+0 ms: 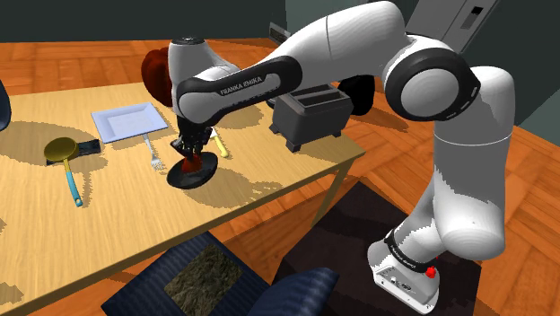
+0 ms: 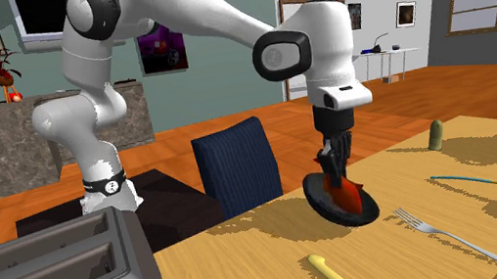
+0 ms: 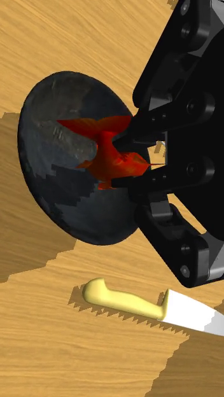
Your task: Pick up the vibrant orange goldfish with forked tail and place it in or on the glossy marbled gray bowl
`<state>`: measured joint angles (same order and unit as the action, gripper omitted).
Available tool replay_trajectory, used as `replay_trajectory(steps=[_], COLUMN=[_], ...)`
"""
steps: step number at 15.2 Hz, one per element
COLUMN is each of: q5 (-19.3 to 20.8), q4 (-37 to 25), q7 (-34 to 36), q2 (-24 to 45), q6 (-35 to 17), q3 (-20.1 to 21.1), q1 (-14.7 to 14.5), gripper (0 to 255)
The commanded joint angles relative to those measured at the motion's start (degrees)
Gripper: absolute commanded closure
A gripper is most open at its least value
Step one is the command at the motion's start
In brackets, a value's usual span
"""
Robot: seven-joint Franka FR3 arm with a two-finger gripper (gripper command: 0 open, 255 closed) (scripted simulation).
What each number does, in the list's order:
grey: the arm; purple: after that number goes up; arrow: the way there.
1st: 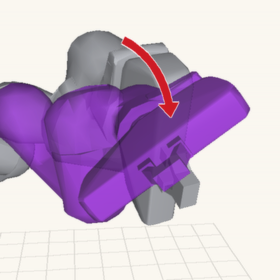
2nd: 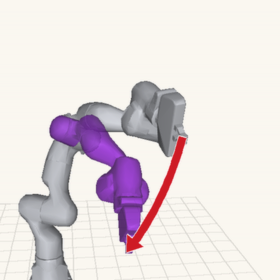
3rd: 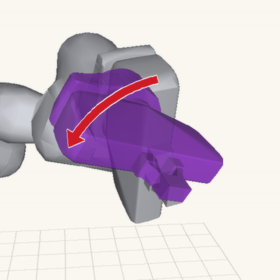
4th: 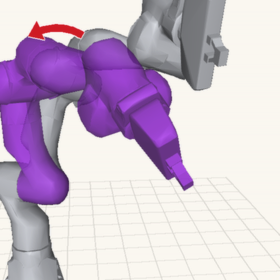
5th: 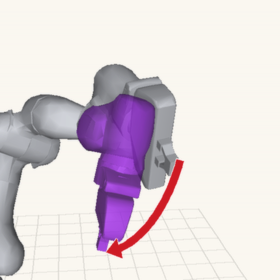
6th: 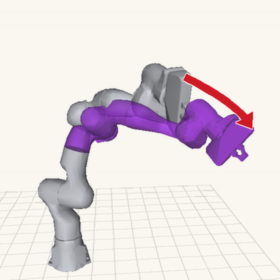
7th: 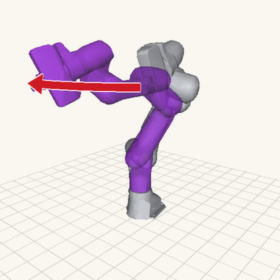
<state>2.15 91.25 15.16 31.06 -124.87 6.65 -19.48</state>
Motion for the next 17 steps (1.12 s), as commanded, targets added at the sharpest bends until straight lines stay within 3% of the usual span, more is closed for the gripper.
replay_trajectory(steps=[1, 2, 3, 8, 12, 17], q5=[0.0, 0.0, 0.0, 0.0, -0.4, -0.4], q4=[0.1, 0.1, 0.1, 0.1, -2.2, -2.2], q7=[0.0, 0.0, 0.0, 0.0, -0.3, -0.3], q2=[0.0, 0.0, 0.0, 0.0, -3.3, -3.3], q6=[0.0, 0.0, -0.1, 0.0, 5.6, 5.6], q3=[0.0, 0.0, 0.0, 0.0, 0.2, 0.2], q1=[0.0, 0.0, 0.0, 0.0, 0.2, 0.2], gripper=[255, 255, 0, 0, 0, 0])
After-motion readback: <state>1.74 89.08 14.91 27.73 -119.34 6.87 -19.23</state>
